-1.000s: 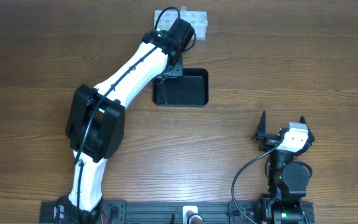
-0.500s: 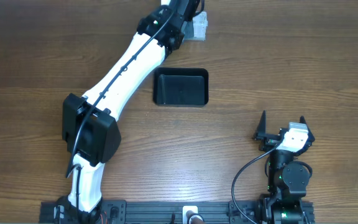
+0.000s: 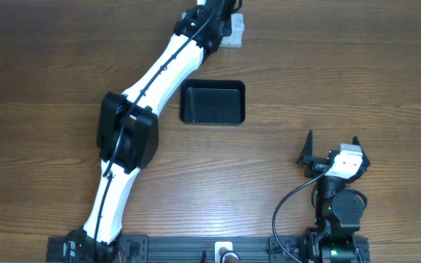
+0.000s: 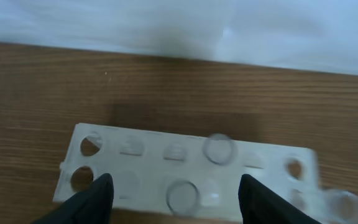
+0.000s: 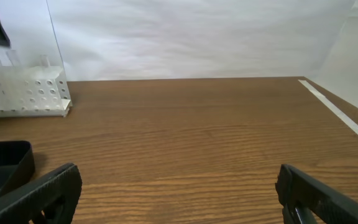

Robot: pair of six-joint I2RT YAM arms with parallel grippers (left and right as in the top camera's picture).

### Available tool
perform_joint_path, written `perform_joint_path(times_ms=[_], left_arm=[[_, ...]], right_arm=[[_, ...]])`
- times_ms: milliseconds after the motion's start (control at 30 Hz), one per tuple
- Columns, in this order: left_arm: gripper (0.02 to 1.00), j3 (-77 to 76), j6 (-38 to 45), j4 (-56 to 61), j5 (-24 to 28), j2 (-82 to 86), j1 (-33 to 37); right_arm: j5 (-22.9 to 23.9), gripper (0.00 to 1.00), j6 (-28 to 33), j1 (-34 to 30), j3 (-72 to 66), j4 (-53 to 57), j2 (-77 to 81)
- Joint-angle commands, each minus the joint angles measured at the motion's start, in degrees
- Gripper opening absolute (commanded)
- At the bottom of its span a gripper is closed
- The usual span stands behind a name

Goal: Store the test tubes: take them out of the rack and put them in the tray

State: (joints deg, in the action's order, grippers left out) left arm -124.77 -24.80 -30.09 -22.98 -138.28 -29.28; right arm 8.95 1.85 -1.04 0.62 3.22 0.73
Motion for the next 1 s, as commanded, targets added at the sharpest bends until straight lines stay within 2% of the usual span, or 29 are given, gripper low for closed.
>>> perform_joint_path(times_ms=[33, 167, 333, 733, 1000], left_arm=[[0.641, -2.45, 2.14, 2.16, -0.50, -1.42, 0.76], [0.614, -2.45, 2.14, 2.75, -0.52, -2.08, 0.85], [0.505, -2.45, 2.14, 3.34, -0.07, -2.89, 0.90], [0.465, -2.45, 2.16, 2.29, 1.27, -3.10, 0.52], [0.303, -2.45, 2.14, 2.16, 1.57, -3.10, 0.50]], right_arm=[[-0.11, 0.991, -0.09, 0.22, -0.33, 0.09, -0.39], [-0.11, 0.991, -0.09, 0.22, -0.33, 0.11, -0.39], [-0.11, 0.993, -0.09, 0.22, -0.33, 0.09, -0.39], [-0.11, 0.991, -0.09, 0.22, -0.33, 0.09, -0.39], [-0.13, 0.993, -0.09, 0.22, -0.33, 0.11, -0.39]])
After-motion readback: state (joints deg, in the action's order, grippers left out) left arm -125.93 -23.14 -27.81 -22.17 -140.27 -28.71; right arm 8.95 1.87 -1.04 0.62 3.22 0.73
